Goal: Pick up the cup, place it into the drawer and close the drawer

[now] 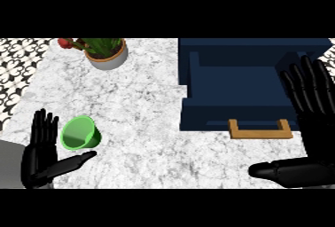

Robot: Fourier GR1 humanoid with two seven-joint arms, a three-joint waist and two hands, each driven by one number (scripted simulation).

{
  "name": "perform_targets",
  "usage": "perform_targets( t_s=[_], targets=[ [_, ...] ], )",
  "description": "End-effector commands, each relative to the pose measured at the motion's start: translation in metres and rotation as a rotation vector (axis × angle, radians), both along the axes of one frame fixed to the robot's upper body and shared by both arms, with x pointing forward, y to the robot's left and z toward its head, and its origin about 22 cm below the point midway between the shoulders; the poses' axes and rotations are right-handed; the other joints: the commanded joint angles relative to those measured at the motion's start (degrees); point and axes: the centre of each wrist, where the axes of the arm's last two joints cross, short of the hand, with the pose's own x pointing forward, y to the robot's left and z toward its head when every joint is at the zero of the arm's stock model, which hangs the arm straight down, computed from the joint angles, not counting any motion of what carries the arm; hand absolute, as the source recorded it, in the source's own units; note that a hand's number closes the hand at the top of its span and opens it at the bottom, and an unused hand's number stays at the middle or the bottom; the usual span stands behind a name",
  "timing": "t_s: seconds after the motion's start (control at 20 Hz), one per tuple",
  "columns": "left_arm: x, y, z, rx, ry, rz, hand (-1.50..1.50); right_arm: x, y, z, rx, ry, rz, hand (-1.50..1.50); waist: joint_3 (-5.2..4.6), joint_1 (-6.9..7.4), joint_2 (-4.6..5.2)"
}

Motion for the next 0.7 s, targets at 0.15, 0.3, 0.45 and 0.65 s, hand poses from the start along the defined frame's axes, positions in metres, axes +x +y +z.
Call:
perform_targets(
  t_s=[0.15, 0.3, 0.45, 0.65],
  targets=[
    [0.006, 0.013, -0.032, -0.002, 0.01, -0.004, -1.5, 0.01, -0.014, -0.008, 0.029, 0.012, 0.001, -1.5, 0.0, -0.04, 0.04],
    [0.006, 0.008, -0.051, -0.021, 0.018, 0.014, -1.5, -0.005, 0.021, -0.011, 0.009, -0.009, 0.0, -1.5, -0.01, -0.06, 0.03],
    [0.006, 0.008, -0.044, -0.027, 0.014, 0.015, -1.5, -0.002, 0.019, 0.003, -0.012, 0.003, 0.0, -1.5, 0.0, 0.03, -0.01],
    [0.011, 0.009, -0.046, -0.019, 0.002, 0.039, -1.5, -0.005, 0.014, -0.007, 0.004, 0.003, 0.007, -1.5, 0.01, 0.02, -0.02]
  ],
)
